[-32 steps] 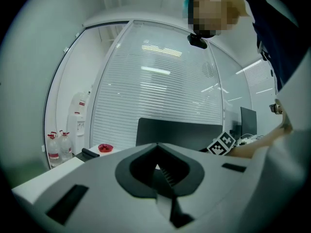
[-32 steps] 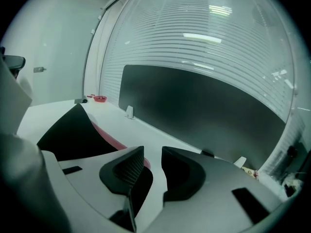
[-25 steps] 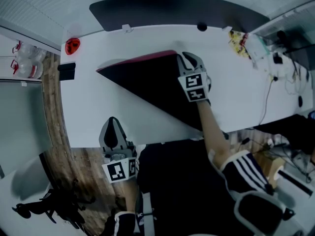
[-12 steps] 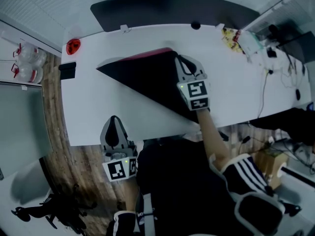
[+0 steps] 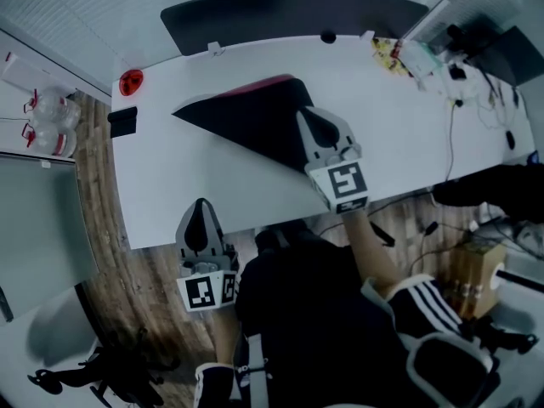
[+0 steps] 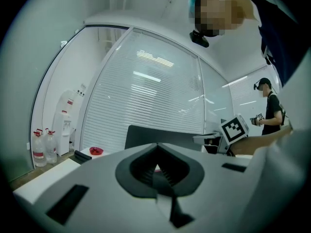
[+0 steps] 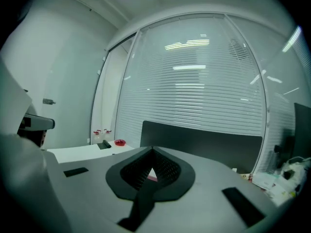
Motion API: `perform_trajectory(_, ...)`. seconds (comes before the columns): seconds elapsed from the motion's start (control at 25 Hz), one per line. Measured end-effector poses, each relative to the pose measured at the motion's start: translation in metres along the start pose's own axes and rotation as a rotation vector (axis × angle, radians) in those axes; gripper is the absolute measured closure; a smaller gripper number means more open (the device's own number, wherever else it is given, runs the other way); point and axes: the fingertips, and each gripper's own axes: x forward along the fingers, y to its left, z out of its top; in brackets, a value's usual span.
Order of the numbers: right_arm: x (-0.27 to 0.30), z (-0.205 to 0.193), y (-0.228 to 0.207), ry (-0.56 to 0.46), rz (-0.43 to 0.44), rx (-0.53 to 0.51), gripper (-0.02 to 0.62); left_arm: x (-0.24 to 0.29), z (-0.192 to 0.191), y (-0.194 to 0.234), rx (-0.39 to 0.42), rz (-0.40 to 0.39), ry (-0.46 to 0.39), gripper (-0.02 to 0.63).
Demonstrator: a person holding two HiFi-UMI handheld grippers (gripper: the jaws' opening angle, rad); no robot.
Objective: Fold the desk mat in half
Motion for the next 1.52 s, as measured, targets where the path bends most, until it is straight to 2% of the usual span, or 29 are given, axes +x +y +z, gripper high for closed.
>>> perform_trajectory(0.24,-0.044,0.017,0.039,-0.053,0.019,0.002,0.592,-0.023,0.009,-0.002,0.022,-0.059,0.000,0.603)
perform_trajectory(0.68,-0.108,0.030,0.096,-0.094,0.035,0.057,0.592,-0.068,0.012,-0.005,0.027,-0.112,0.015,0.603)
perform_trajectory(0.96,-0.147,0.016,0.129,-0.051,0.048,0.057,0.592,-0.098,0.018,-0.006,0.030,-0.121,-0.015,0.603)
perform_trajectory(1.12,-0.165,0.012,0.148,-0.059,0.073,0.056,0.592,-0.110,0.016,-0.013,0.037,-0.147,-0.028,0.603)
perform_trajectory(1.52,-0.185,-0.010,0.180,-0.015,0.108,0.035,0.592,-0.134,0.005,-0.018,0.014,-0.150,-0.009,0.603)
